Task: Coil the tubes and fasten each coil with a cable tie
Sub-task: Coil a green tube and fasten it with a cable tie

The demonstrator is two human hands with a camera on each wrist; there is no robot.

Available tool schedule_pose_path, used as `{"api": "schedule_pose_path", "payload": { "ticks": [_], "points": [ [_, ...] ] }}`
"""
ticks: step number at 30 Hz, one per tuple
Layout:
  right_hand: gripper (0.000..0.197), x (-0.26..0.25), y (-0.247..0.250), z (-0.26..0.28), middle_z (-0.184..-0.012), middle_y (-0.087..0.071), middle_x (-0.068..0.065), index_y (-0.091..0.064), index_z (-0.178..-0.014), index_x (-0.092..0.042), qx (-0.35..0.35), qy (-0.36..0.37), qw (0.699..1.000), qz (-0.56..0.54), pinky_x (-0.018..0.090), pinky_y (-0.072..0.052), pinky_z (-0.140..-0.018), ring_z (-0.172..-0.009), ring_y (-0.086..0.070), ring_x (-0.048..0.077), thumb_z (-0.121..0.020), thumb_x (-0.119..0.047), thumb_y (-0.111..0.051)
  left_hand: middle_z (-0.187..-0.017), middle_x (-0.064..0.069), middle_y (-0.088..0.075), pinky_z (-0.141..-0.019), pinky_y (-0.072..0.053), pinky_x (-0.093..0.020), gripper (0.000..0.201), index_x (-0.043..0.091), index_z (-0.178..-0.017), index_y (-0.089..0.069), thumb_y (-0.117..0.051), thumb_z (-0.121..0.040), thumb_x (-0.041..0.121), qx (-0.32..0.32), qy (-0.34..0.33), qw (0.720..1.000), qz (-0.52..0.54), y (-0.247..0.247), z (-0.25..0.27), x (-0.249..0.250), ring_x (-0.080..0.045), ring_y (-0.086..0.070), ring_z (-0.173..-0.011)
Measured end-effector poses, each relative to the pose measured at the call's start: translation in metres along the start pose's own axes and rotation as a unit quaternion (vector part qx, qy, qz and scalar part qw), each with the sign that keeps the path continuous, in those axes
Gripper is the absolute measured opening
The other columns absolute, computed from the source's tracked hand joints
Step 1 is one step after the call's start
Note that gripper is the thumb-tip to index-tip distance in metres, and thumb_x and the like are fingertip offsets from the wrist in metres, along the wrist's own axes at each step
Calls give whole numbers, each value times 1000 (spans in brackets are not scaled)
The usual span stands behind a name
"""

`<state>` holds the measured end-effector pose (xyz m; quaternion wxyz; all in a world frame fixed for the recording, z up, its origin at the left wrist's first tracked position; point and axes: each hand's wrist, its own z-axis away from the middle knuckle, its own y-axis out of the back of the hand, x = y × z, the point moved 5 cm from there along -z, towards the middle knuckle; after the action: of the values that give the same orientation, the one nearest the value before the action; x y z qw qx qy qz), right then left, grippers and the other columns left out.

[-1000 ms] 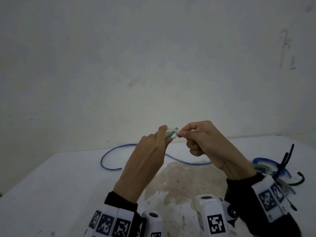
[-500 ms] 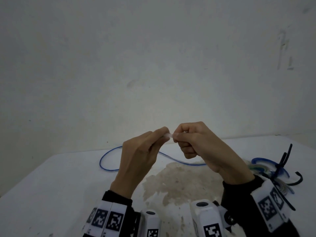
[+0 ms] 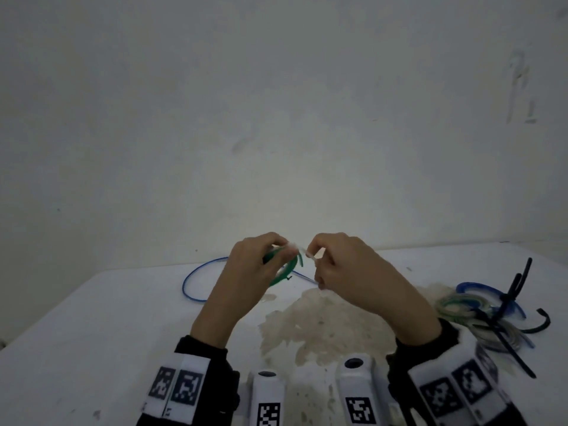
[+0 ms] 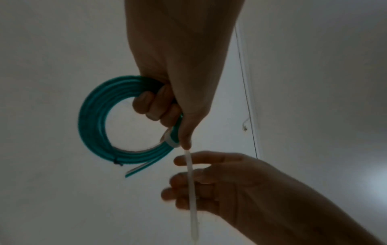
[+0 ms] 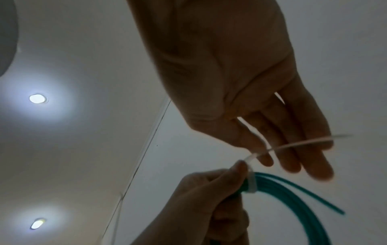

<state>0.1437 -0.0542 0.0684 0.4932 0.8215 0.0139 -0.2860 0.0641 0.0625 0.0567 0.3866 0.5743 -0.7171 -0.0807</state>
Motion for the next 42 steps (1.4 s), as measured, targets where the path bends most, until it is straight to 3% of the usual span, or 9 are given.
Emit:
{"api": "schedule_pose_path", "payload": {
  "ticks": [3, 9, 14, 22, 26, 29, 34, 37, 42],
  "points": [
    [14, -6, -5, -2, -87, -54, 10, -50, -91, -4, 49, 3, 999, 19, 33, -35, -61, -78, -51, 26, -93, -8, -36, -56, 11, -53, -49, -36, -14, 20, 10, -81, -55, -63, -86, 28, -34, 9, 999, -15, -11, 2, 5, -2, -49, -51],
    [20, 7, -2, -15, -55, -48, -1, -55, -71, -7, 135, 6, 985, -109, 23, -31, -48, -47, -39, 11, -89, -14, -52, -54, 3, -44, -49, -31, -23, 20, 12, -87, -50, -50, -93, 30, -49, 13, 999, -20, -9, 4, 10, -11, -36, -48],
    [20, 11, 3, -18, -44, -40, -2, -59, -65, 1, 153, 52, 967, -197, 20, -28, -47, -42, -30, 9, -84, -6, -61, -59, 4, -36, -52, -26, -23, 34, 14, -66, -35, -41, -98, 23, -71, -1, 995, -70, -11, 2, 13, -10, -32, -53],
    [22, 15, -2, -20, -37, -42, -9, -59, -64, 3, 185, 101, 952, -222, 9, -25, -43, -36, -35, 6, -84, -6, -62, -64, -10, -53, -54, -31, -25, 40, -4, -77, -52, -36, -99, 25, -38, -20, 997, -56, -10, 2, 16, -16, -40, -54],
    [22, 19, -7, -23, -56, -49, 11, -67, -76, -6, 170, 121, 964, -166, 17, -28, -48, -49, -37, 13, -90, -19, -56, -52, 3, -37, -50, -28, -19, 36, -7, -72, -52, -42, -98, 17, -16, 11, 999, -27, -4, 1, 11, -10, -34, -49],
    [23, 25, -6, -27, -89, -59, 5, -70, -87, -12, 134, 75, 971, -185, 11, -37, -69, -79, -53, 7, -94, -21, -50, -48, 10, -38, -49, -31, -17, 35, 1, -66, -51, -45, -97, 17, -18, 40, 999, 5, -4, 0, 6, -4, -40, -47],
    [37, 34, -21, -23, -118, -65, -2, -65, -112, -19, -84, -10, 924, -373, 31, -39, -102, -113, -57, 12, -99, -33, -33, -52, 1, -42, -55, -41, -37, 38, 17, -59, -49, -45, -97, 21, -46, 83, 992, 81, -9, 2, 0, -15, -42, -51],
    [44, 34, -16, -19, -118, -65, 11, -61, -118, -7, -114, -6, 876, -468, 37, -43, -101, -111, -60, 27, -97, -32, -33, -51, 3, -41, -51, -43, -26, 35, 9, -64, -52, -45, -97, 18, -51, 115, 979, 159, -7, 3, -4, -9, -40, -45],
    [24, 24, -5, -16, -98, -71, 13, -64, -111, -4, -57, 64, 896, -435, 33, -54, -82, -82, -68, 28, -92, -9, -51, -43, 10, -39, -51, -42, -23, 34, 5, -67, -49, -41, -98, 15, -82, 127, 960, 236, -8, 5, 2, -5, -35, -42]
  ]
}}
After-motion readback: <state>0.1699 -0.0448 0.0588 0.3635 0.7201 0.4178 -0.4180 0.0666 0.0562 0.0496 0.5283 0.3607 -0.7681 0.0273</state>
